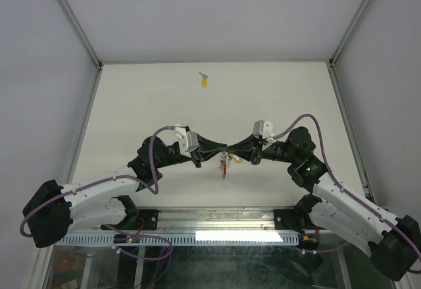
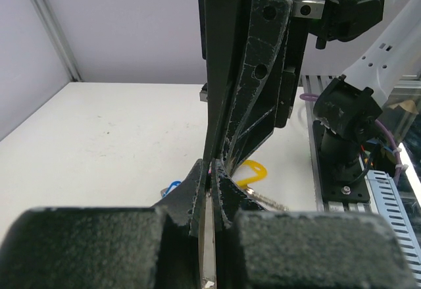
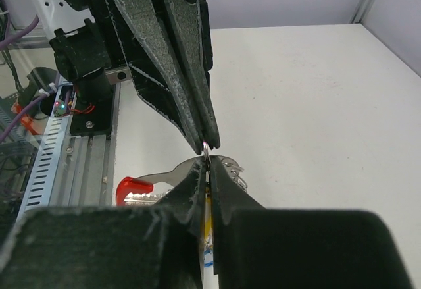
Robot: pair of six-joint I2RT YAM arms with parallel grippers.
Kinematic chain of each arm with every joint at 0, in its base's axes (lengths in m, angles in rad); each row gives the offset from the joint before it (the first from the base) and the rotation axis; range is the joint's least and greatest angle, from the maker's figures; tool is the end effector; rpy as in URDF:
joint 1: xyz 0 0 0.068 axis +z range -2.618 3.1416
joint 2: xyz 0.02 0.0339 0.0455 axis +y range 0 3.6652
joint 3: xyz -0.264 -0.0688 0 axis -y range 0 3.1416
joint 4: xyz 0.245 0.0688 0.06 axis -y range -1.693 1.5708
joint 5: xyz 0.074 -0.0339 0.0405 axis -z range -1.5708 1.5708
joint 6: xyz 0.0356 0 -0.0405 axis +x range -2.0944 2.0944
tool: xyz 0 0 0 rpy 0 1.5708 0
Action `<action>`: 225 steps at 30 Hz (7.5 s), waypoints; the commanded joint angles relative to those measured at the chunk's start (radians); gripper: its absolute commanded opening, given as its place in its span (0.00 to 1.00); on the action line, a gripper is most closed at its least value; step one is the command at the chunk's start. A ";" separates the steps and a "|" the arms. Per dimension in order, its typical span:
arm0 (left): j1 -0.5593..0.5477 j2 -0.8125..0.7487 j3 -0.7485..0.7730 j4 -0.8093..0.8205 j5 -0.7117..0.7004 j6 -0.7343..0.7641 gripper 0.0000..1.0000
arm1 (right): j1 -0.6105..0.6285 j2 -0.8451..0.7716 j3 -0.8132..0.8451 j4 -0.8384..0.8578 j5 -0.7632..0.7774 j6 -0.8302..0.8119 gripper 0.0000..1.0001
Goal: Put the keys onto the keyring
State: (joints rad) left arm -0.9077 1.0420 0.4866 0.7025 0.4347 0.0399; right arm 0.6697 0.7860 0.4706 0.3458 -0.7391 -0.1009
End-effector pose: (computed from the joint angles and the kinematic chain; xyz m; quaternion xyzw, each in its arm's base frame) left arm 0.1309 -0.1919 0.2788 0.4363 0.4931 -0.4386 0.6116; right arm 0.1303 0.1338 0.2844 -0.4843 0.5042 0.4292 0.5719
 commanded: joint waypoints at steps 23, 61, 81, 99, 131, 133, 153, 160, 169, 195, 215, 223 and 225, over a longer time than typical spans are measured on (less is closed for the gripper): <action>0.007 -0.057 0.042 -0.061 -0.111 0.047 0.41 | 0.073 0.437 0.910 -1.467 0.446 -0.148 0.00; 0.006 -0.008 0.104 -0.210 -0.136 0.127 0.39 | 0.099 0.869 1.182 -1.775 0.897 0.140 0.00; 0.006 0.008 0.116 -0.232 -0.149 0.135 0.39 | 0.034 0.793 1.050 -1.660 0.587 0.044 0.00; 0.003 0.087 0.156 -0.309 -0.095 0.179 0.37 | 0.052 0.684 1.092 -1.547 0.328 -0.024 0.00; -0.021 0.160 0.225 -0.347 -0.080 0.218 0.19 | 0.080 0.671 1.075 -1.495 0.265 -0.037 0.00; -0.022 0.162 0.228 -0.349 -0.065 0.225 0.18 | 0.080 0.670 1.073 -1.492 0.266 -0.038 0.00; -0.030 0.146 0.211 -0.348 0.162 0.291 0.13 | 0.080 0.579 1.015 -1.472 0.280 -0.159 0.00; -0.030 0.153 0.226 -0.371 0.173 0.291 0.00 | 0.100 0.556 0.993 -1.462 0.314 -0.186 0.01; -0.030 0.145 0.215 -0.360 0.099 0.266 0.00 | 0.100 0.522 0.976 -1.425 0.338 -0.183 0.02; -0.030 -0.014 -0.108 0.183 -0.172 0.030 0.00 | -0.135 0.280 0.540 -0.865 0.079 0.270 0.36; -0.030 0.028 -0.173 0.561 -0.221 -0.182 0.00 | -0.158 0.051 0.186 -0.191 0.022 0.552 0.40; -0.029 0.017 -0.165 0.548 -0.204 -0.181 0.00 | -0.168 0.054 0.087 0.117 -0.038 0.705 0.38; -0.029 0.018 -0.163 0.545 -0.199 -0.178 0.00 | -0.168 0.072 0.073 0.173 -0.058 0.734 0.37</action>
State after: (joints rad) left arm -0.9302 1.0798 0.3050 1.1622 0.2142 -0.1204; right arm 0.5056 0.8448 0.5598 0.2752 -0.7410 0.5381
